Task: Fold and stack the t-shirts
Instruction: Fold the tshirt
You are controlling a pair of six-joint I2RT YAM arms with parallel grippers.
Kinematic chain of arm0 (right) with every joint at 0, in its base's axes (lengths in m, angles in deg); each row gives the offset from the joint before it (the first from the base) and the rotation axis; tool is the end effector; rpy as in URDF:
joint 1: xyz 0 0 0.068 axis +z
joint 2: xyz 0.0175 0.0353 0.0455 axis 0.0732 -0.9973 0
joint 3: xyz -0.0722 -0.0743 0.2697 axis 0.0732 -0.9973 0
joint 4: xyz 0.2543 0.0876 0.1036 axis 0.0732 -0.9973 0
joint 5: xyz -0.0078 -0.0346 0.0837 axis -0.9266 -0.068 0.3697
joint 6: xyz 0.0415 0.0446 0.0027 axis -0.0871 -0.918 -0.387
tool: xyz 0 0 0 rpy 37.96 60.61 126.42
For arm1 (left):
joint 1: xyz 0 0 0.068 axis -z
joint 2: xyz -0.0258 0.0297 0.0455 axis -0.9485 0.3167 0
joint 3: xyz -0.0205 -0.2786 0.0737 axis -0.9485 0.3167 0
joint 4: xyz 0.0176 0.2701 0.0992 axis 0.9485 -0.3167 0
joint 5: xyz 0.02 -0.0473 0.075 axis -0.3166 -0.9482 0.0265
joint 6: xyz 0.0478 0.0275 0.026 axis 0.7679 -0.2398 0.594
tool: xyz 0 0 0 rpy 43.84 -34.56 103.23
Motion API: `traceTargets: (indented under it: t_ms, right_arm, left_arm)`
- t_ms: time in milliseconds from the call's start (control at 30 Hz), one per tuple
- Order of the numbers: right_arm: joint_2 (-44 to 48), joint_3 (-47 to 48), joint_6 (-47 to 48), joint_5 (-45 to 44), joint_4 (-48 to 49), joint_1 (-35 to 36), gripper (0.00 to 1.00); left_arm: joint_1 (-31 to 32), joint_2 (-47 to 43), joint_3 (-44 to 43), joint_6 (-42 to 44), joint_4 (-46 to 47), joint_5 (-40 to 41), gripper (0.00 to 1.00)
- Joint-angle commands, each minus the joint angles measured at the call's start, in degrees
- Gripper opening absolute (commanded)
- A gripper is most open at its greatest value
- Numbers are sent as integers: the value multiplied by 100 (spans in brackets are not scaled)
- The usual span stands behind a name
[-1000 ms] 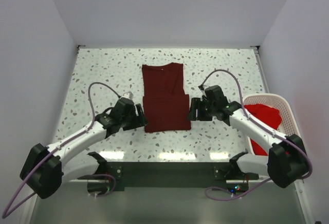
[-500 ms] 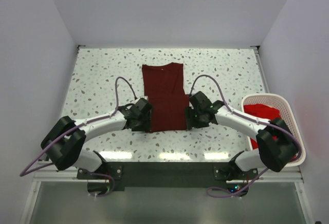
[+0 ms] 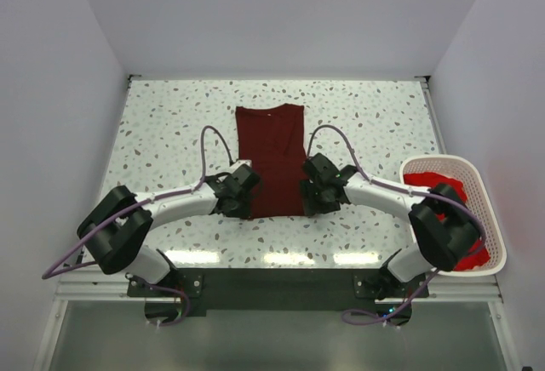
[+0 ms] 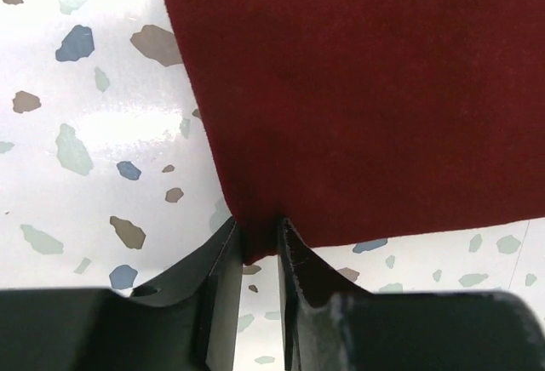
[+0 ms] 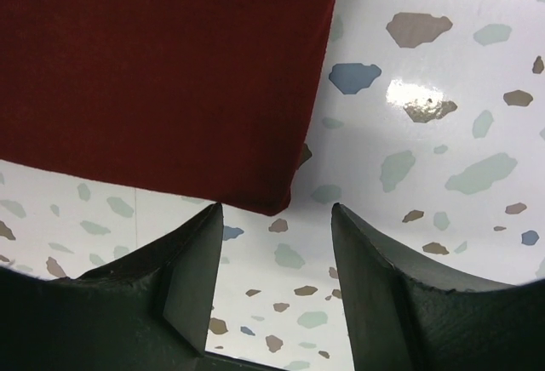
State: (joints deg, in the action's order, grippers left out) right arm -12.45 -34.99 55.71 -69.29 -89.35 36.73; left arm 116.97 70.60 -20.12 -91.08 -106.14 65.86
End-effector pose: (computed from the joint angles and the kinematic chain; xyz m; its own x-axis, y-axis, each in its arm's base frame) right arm 0.2277 0.1932 0.1610 -0.9253 -0.1469 -0.3497 -0.2021 0.9711 0.1269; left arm 0.2082 -0.1975 0.1446 -0.9133 -0.0460 -0.4046 0.0026 0.9929 -0.1188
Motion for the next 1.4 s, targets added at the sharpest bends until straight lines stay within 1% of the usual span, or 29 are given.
traceTargets:
  t_ms: [0, 167, 200, 267, 433, 467, 567, 600, 633, 667, 767, 800, 833, 867, 900, 933, 967, 1000, 1033, 1067, 1100, 1133, 1167, 1200, 1233, 1267, 1300, 1333, 1367]
  right_arm:
    - [-136, 290, -83, -216, 60, 56, 57]
    - [-347, 229, -127, -137, 252, 65, 56]
    - [-409, 246, -118, -120, 270, 65, 55]
    - [-576, 246, -100, -163, 253, 65, 55]
    - [-699, 124, -39, -146, 183, 65, 45]
    - [-734, 123, -21, -129, 139, 73, 42]
    - [-796, 106, 84, -58, 69, 65, 35]
    - [-822, 88, 102, -32, 51, 65, 29]
    - [-822, 88, 137, -23, 25, 73, 26]
    - [-822, 80, 137, 3, -45, 65, 17]
    - [-665, 36, 155, 214, -308, 152, 0]
    - [-516, 44, 163, 275, -431, 292, 0]
    - [-437, 36, 120, 354, -580, 397, 0]
    - [-331, 35, 85, 372, -930, 529, 0]
    - [-217, 18, 32, 381, -1116, 852, 0]
    - [80, 1, -125, 538, -1301, 1038, 0]
    - [248, -26, -240, 670, -1616, 1249, 0]
    - [424, -87, -363, 732, -1749, 1712, 0]
    - [817, -122, -660, 803, -1873, 1926, 0]
    - [986, -158, -793, 916, -2187, 2128, 0]
    - [1188, -149, -934, 944, -2364, 2469, 0]
    - [1521, -132, -1179, 953, -2549, 2612, 0]
    - [1716, -88, -1268, 953, -2907, 2718, 0]
    - [1883, 34, -1321, 996, -3059, 2780, 0]
    - [2032, 122, -1366, 970, -3174, 2780, 0]
    - [2260, 419, -1401, 892, -3401, 2780, 0]
    - [2289, 657, -1375, 552, -3542, 2737, 0]
    - [2263, 938, -1201, 392, -3866, 2684, 0]
    - [2106, 1524, -1086, 164, -4008, 2605, 0]
  left_arm:
    - [71, 242, 66, -47, -32, 87, 25]
    - [106, 198, 136, -82, -15, 43, 17]
    - [98, 198, 162, -90, -15, 43, 13]
    - [98, 172, 189, -91, -15, 8, 9]
    - [106, 128, 224, -99, -59, -10, 2]
    - [106, 110, 241, -91, -59, -1, 1]
    - [106, 101, 277, -82, -76, -54, 0]
    - [98, 110, 277, -64, -76, -71, 0]
    - [106, 110, 303, -47, -76, -141, 0]
    - [106, 102, 312, -38, -120, -194, 0]
    - [229, -152, 373, -125, -330, -344, 0]
    - [377, -240, 408, -160, -436, -431, 0]
    - [492, -433, 409, -291, -741, -449, 0]
    - [632, -539, 409, -388, -936, -432, 0]
    - [991, -653, 365, -502, -1147, -432, 0]
    - [1194, -785, 365, -782, -1523, -449, 0]
    - [1396, -1065, 382, -968, -1701, -493, 0]
    - [1886, -1224, 469, -1196, -1850, -624, 0]
    - [2160, -1574, 540, -1711, -2087, -730, 0]
    - [2450, -1743, 610, -2012, -2167, -861, 0]
    - [3027, -1918, 715, -2320, -2247, -1071, 0]
    - [3312, -2225, 716, -2906, -2352, -1134, 0]
    - [3558, -2358, 664, -3138, -2388, -1152, 0]
    - [3882, -2464, 446, -3323, -2440, -1083, 0]
    - [3929, -2543, 287, -3377, -2589, -1039, 0]
    - [3912, -2535, 85, -3317, -2738, -969, 0]
    - [3877, -2492, -430, -3255, -2966, -550, 0]
    - [3781, -2335, -714, -3037, -3499, -329, 0]
    - [3406, -2272, -969, -2826, -3696, -178, 0]
